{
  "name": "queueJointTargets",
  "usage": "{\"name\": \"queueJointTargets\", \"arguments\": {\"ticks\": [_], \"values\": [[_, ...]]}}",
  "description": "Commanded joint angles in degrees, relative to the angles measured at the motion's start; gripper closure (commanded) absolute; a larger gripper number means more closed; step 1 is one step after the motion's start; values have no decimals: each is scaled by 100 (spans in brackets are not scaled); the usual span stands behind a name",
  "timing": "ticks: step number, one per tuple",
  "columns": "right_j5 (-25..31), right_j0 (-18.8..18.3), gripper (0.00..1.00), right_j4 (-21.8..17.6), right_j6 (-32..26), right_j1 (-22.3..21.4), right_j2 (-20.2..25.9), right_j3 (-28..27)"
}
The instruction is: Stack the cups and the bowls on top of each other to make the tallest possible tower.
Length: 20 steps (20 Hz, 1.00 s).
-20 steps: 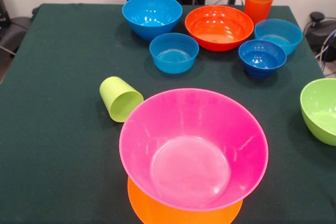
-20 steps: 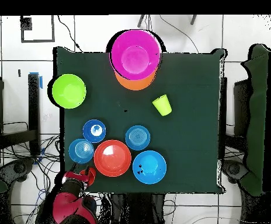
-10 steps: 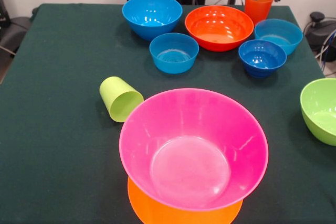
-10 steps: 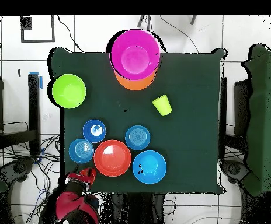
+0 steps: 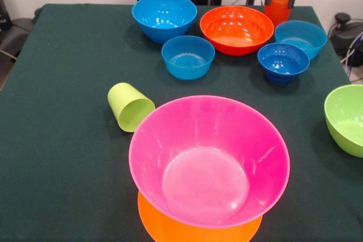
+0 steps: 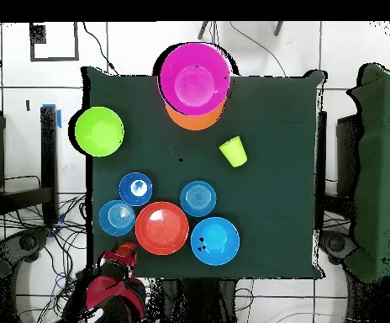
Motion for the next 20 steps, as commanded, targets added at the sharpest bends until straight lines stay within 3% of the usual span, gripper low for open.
{"name": "queueJointTargets", "arguments": {"ticks": [1, 11, 14, 20], "values": [[67, -42, 0, -119, 292, 434, 695, -494], [119, -205, 0, -240, 354, 283, 849, -407], [406, -231, 0, -213, 424, -91, 979, -182], [983, 152, 0, 166, 485, -684, 839, 72]]}}
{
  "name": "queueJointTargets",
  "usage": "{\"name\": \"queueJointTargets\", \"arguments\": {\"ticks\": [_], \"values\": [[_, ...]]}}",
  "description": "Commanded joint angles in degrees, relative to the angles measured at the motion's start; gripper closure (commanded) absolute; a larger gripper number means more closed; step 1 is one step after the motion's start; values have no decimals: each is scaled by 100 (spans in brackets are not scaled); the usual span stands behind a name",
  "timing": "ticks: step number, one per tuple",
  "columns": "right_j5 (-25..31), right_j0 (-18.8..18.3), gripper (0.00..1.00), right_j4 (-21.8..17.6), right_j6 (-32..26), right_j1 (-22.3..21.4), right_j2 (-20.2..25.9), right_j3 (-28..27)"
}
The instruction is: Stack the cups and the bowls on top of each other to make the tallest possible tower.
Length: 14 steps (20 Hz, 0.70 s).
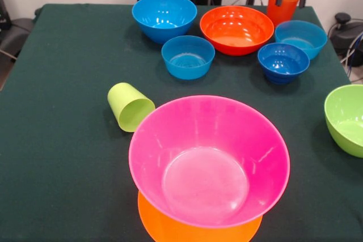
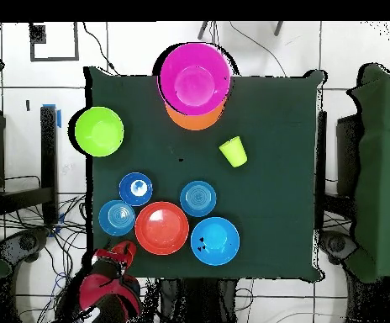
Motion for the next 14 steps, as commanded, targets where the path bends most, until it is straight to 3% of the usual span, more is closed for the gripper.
{"name": "queueJointTargets", "arguments": {"ticks": [1, 8, 14], "values": [[1017, 232, 0, 232, 528, -504, 667, 146], [1181, 680, 0, 598, 717, -362, 641, 20], [1175, 571, 0, 501, 655, -433, 713, 104]]}}
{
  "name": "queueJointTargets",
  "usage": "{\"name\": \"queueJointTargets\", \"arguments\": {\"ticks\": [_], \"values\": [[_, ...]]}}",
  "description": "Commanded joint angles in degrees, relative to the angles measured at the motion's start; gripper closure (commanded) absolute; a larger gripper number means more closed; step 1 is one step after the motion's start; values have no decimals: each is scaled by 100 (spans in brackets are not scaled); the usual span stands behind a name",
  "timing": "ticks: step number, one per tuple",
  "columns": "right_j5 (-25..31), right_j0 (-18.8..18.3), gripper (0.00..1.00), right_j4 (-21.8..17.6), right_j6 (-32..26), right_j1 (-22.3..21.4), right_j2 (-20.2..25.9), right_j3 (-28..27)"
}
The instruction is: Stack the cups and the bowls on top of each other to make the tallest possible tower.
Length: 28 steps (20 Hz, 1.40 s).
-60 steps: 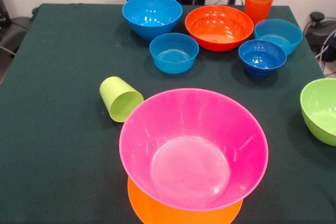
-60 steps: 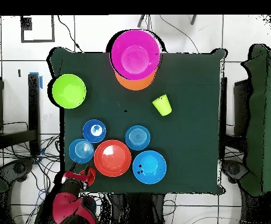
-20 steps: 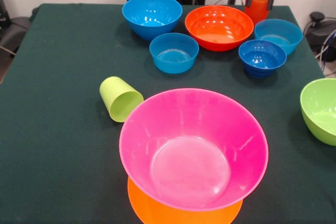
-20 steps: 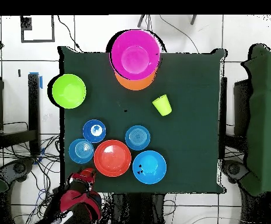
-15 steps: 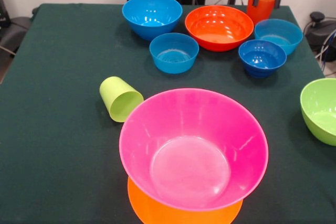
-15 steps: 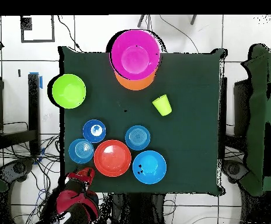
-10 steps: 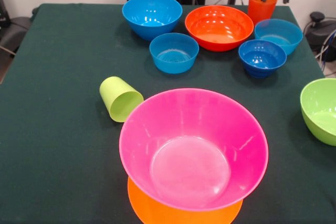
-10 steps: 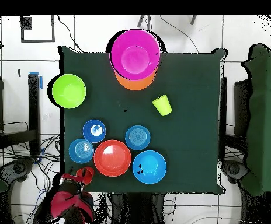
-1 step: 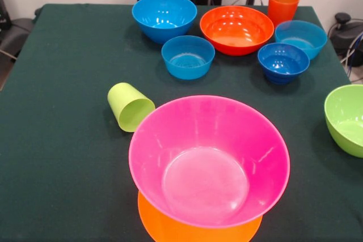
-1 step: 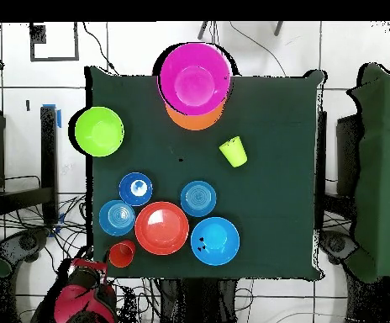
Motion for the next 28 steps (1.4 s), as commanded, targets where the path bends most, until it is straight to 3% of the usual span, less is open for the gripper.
{"name": "queueJointTargets", "arguments": {"ticks": [1, 9, 17, 23, 28], "values": [[631, -57, 0, 217, 658, 79, 630, 108], [705, -41, 0, 294, 644, 310, 629, 13], [1903, 635, 0, 726, 417, 519, -49, -437], [1821, 737, 0, 805, 565, 734, -88, -552], [1743, 603, 0, 679, 513, 670, 16, -480]]}}
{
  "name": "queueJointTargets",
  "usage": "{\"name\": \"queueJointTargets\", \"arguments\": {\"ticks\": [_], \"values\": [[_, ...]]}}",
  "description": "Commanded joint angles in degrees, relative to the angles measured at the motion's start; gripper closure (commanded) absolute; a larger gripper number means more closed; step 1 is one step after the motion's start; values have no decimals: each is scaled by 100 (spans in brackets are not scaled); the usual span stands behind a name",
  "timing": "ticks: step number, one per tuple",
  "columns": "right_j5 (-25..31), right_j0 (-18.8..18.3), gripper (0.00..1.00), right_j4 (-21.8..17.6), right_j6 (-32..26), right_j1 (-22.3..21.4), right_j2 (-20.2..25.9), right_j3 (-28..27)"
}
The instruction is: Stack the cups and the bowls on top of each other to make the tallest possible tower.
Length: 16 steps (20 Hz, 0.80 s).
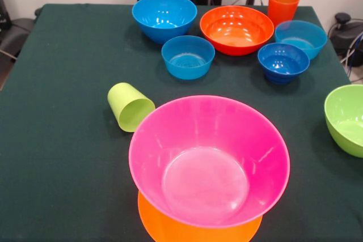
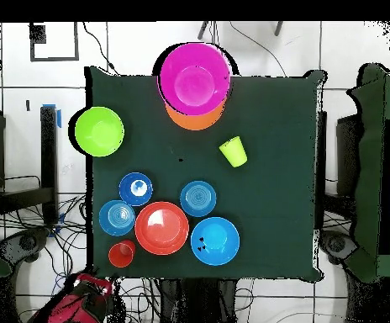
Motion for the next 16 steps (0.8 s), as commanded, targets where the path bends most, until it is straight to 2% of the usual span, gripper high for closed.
{"name": "queueJointTargets", "arguments": {"ticks": [1, 4, 10, 12, 14, 16], "values": [[339, -139, 0, 171, 513, 346, 341, -383], [246, -164, 0, 180, 543, 407, 385, -378], [353, -199, 0, 169, 559, 194, 504, -258], [148, -233, 0, 169, 635, 190, 564, -179], [-455, -263, 0, 278, 973, 246, 683, -37], [-504, -249, 0, 319, 1028, 244, 687, -23]]}}
